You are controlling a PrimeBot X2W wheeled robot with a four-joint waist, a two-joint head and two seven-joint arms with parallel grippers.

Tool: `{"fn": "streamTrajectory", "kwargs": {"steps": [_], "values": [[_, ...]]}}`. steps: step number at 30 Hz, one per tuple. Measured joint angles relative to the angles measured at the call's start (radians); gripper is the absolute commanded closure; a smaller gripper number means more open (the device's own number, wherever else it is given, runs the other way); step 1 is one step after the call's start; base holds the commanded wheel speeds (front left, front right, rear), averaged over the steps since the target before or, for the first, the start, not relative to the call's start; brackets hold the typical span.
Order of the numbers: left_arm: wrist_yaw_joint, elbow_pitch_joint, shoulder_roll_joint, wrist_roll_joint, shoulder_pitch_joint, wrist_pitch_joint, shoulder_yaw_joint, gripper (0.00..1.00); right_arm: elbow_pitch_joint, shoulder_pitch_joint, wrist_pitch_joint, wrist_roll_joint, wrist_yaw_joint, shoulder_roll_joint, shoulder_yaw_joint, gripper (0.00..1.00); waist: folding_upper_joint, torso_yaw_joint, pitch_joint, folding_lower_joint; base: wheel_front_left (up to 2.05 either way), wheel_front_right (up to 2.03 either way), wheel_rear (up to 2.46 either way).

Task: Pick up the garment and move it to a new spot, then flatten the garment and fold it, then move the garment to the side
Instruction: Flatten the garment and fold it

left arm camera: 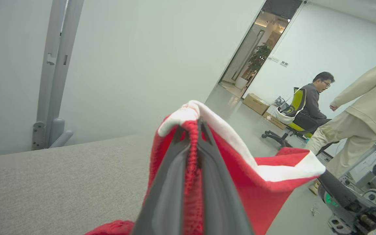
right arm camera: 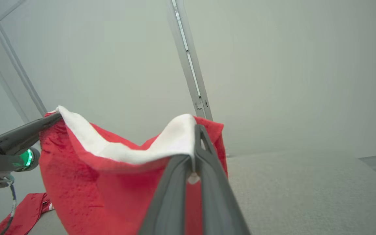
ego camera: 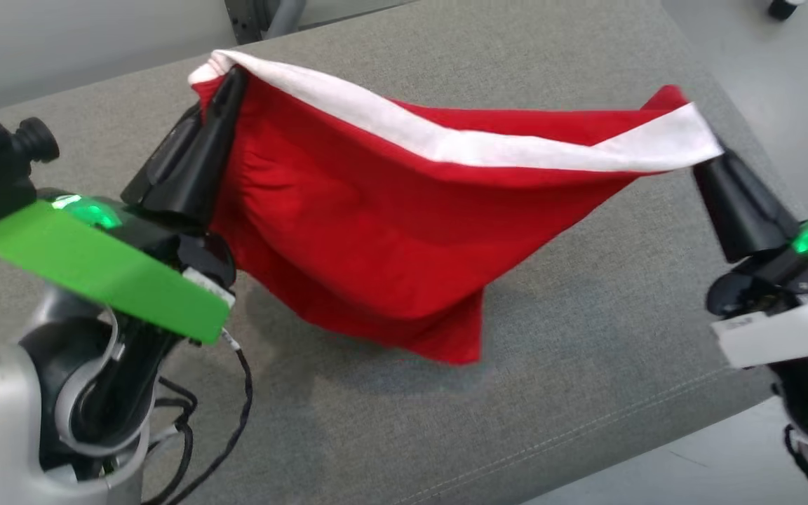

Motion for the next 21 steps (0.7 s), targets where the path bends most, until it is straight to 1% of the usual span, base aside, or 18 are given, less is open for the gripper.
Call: {"fn": "streamTrajectory", "kwargs": {"steps": [2, 5, 7, 9, 10, 11, 13, 15, 16, 18, 19, 21], "values": [[0.021, -0.097, -0.007, -0.015, 0.017, 0.027, -0.014, 1.00, -0.096, 0.005, 0.044, 0.010, 0.000, -0.018, -0.057, 1.00, 0.0000, 0.007, -0.016, 0.0000, 0.00, 0.00, 0.00], [0.060, -0.217, -0.010, -0.032, 0.016, 0.072, -0.018, 1.00, -0.207, -0.020, 0.126, 0.013, 0.000, -0.032, -0.143, 1.00, 0.0000, 0.022, -0.026, 0.0000, 0.00, 0.00, 0.00], [0.084, -0.270, -0.008, -0.035, -0.008, 0.104, -0.019, 1.00, -0.234, -0.084, 0.192, 0.010, 0.000, -0.044, -0.187, 1.00, 0.0000, 0.029, -0.020, 0.0000, 0.00, 0.00, 0.00], [0.098, -0.278, 0.004, -0.035, -0.063, 0.135, -0.011, 1.00, -0.227, -0.163, 0.266, 0.005, 0.000, -0.053, -0.204, 1.00, 0.0000, 0.035, -0.006, 0.0000, 0.00, 0.00, 0.00], [0.102, -0.267, 0.013, -0.027, -0.097, 0.146, -0.003, 1.00, -0.208, -0.206, 0.306, 0.016, 0.000, -0.048, -0.198, 1.00, 0.0000, 0.038, 0.004, 0.0000, 0.00, 0.00, 0.00], [0.104, -0.243, 0.025, -0.022, -0.136, 0.159, 0.004, 1.00, -0.176, -0.254, 0.342, 0.016, 0.000, -0.043, -0.188, 1.00, 0.0000, 0.041, 0.015, 0.0000, 0.00, 0.00, 0.00], [0.104, -0.161, 0.037, -0.016, -0.225, 0.172, 0.016, 1.00, -0.101, -0.370, 0.409, -0.022, 0.000, -0.049, -0.157, 1.00, 0.0000, 0.046, 0.043, 0.0000, 0.00, 0.00, 0.00], [0.088, -0.043, 0.053, 0.000, -0.318, 0.194, 0.005, 1.00, 0.005, -0.491, 0.444, -0.044, 0.000, -0.004, -0.122, 1.00, 0.0000, 0.052, 0.077, 0.0000, 0.00, 0.00, 0.00], [0.080, 0.025, 0.053, 0.002, -0.360, 0.193, 0.003, 1.00, 0.062, -0.549, 0.449, -0.090, 0.000, 0.012, -0.105, 1.00, 0.0000, 0.055, 0.095, 0.0000, 0.00, 0.00, 0.00], [0.056, 0.161, 0.049, 0.029, -0.458, 0.170, -0.006, 1.00, 0.179, -0.672, 0.434, -0.198, 0.000, 0.037, -0.071, 1.00, 0.0000, 0.062, 0.132, 0.0001, 0.00, 0.00, 0.00], [0.053, 0.234, 0.033, 0.035, -0.512, 0.139, -0.002, 1.00, 0.246, -0.725, 0.415, -0.227, 0.000, 0.070, -0.065, 1.00, 0.0000, 0.067, 0.150, 0.0000, 0.00, 0.00, 0.00], [0.031, 0.381, 0.010, 0.064, -0.619, 0.073, -0.002, 1.00, 0.380, -0.826, 0.358, -0.306, 0.000, 0.139, -0.049, 1.00, 0.0000, 0.077, 0.186, 0.0001, 0.00, 0.00, 0.00]]}}
